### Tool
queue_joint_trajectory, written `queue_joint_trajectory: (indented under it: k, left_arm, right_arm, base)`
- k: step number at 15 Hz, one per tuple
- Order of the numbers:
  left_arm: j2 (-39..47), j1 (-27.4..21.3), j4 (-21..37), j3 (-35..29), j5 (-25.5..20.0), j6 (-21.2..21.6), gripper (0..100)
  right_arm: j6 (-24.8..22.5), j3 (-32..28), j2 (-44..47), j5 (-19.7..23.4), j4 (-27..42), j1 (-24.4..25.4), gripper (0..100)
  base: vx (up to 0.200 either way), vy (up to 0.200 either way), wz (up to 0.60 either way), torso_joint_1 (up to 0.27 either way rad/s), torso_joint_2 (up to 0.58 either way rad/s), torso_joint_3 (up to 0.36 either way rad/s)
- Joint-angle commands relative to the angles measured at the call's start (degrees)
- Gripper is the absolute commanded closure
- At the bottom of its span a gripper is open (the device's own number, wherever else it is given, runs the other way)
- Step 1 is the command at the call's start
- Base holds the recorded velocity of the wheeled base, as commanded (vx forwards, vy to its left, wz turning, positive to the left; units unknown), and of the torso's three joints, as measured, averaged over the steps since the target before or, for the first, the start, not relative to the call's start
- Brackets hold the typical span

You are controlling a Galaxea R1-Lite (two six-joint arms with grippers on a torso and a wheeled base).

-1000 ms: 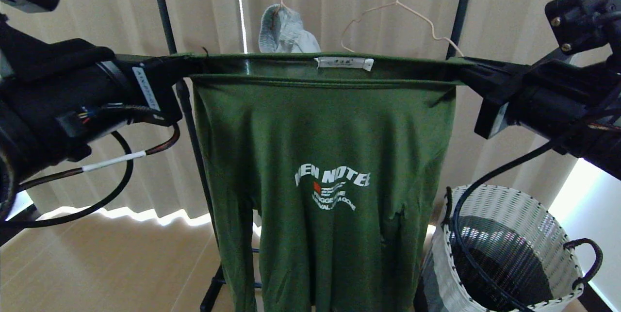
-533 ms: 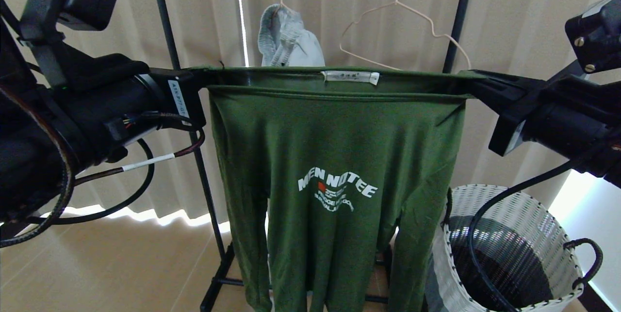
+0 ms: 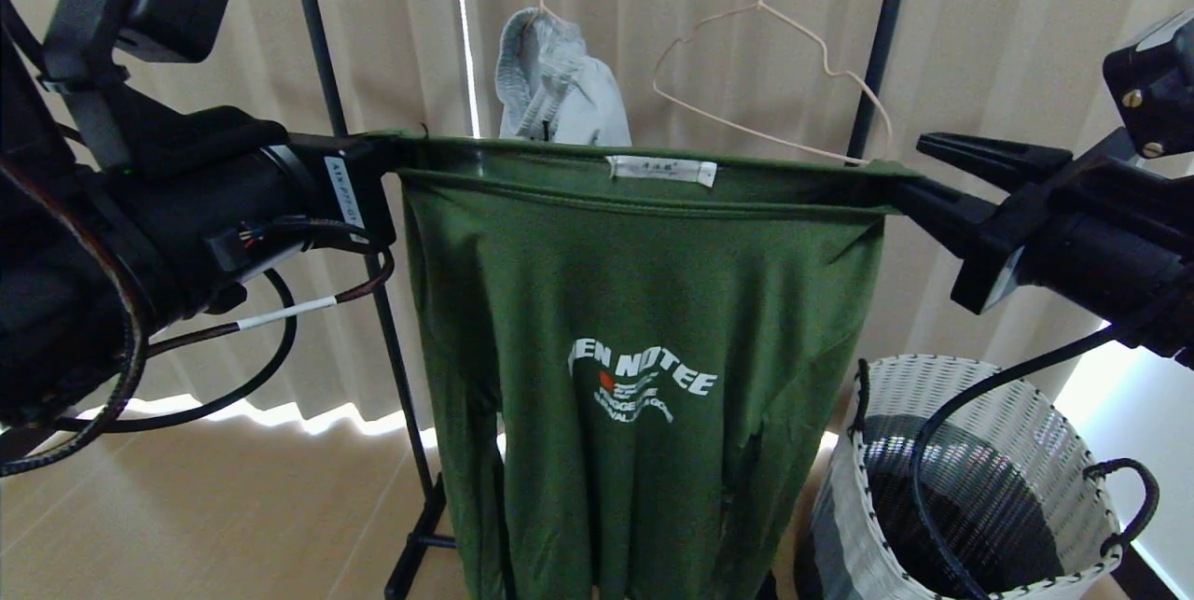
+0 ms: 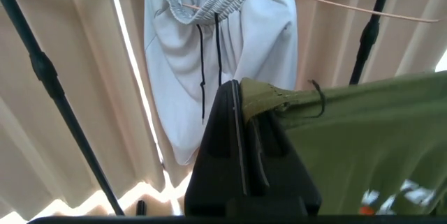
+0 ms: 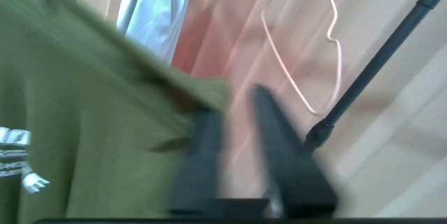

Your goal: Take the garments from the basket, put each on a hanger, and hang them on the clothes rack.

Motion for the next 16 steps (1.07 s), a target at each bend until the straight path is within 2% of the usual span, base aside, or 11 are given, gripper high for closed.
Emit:
queue_joint_trajectory:
  k: [1,5,7,12,16]
  left_arm:
    - [-0.1,0.0,0.0,0.0,-0.1,0.0,100]
    - [0.0,3.6,0.0,0.2,0.5,0.2,100]
    - [0.0,5.0,0.0,0.2,1.7,0.2,100]
    - [0.4,7.0,0.0,1.1,3.2,-0.1,100]
    - [0.8,11.2,-1.1,1.2,3.7,-0.3,100]
  right_arm:
    - [0.0,0.3,-0.1,0.2,-0.1,0.0,0]
    - [0.5,5.3,-0.9,13.5,-8.1,0.0,0]
    - [0.5,6.8,-1.8,17.3,-9.2,0.0,0]
    - [0.6,6.7,-1.7,18.2,-9.3,0.0,0]
    - [0.8,6.9,-1.9,20.4,-9.3,0.0,0]
  base:
    - [0.000,0.000,0.00,0.000,0.00,0.000]
    - [0.000,0.000,0.00,0.000,0.00,0.000]
    - [0.000,0.000,0.00,0.000,0.00,0.000]
    - [0.000,0.000,0.00,0.000,0.00,0.000]
    - [0.000,0.000,0.00,0.000,0.00,0.000]
